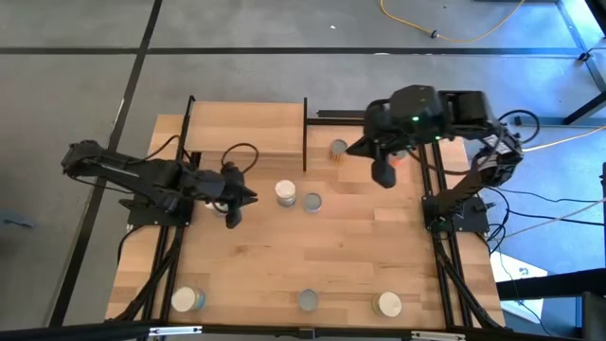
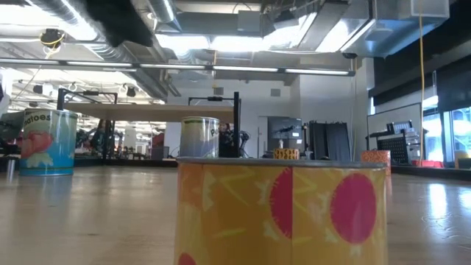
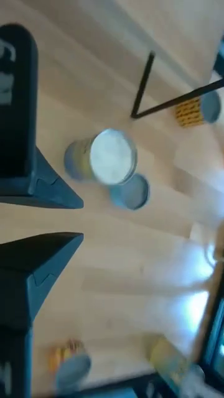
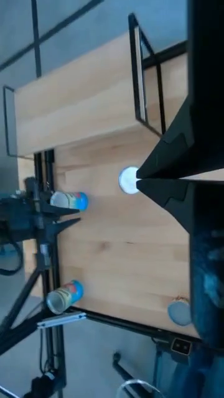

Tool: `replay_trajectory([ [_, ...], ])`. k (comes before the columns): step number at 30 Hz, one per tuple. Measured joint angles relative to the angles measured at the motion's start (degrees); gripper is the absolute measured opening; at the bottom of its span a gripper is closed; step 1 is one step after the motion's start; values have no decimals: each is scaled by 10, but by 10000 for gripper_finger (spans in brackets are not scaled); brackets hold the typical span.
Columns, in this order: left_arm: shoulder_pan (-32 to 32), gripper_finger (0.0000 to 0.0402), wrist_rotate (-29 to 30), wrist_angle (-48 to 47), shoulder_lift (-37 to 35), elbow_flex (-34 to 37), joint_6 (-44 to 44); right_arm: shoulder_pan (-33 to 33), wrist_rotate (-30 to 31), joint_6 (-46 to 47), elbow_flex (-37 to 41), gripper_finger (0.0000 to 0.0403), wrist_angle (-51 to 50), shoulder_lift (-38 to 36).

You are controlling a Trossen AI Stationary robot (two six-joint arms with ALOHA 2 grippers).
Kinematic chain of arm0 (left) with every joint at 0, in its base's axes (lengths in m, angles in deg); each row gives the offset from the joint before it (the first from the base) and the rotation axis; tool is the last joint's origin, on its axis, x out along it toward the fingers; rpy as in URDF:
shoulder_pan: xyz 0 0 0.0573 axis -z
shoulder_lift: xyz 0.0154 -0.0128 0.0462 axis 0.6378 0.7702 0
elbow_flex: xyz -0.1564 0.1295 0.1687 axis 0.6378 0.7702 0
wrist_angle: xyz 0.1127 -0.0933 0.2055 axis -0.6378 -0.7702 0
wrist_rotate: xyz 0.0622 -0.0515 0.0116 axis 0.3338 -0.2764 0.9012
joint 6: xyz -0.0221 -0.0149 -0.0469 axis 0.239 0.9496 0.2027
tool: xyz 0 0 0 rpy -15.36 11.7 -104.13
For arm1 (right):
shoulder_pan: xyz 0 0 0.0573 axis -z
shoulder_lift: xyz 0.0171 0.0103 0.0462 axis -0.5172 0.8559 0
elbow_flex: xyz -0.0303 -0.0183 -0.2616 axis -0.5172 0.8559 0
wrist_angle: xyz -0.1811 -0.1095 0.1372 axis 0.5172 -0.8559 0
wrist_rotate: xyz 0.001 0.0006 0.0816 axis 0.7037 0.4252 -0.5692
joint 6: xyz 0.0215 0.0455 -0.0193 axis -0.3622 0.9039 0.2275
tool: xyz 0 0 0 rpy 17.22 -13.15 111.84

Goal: Pick and place cans onto a shelf
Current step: Put the blue canned peas on the shelf

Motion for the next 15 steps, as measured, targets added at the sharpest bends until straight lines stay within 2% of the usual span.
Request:
replay_trajectory([
  [8, -42, 65, -19, 110, 94, 0, -205, 0, 55, 11, 0, 11, -25, -40],
  [15, -70, 67, -50, 128, 181, 0, -231, 2, 77, 13, 0, 11, -49, -58],
])
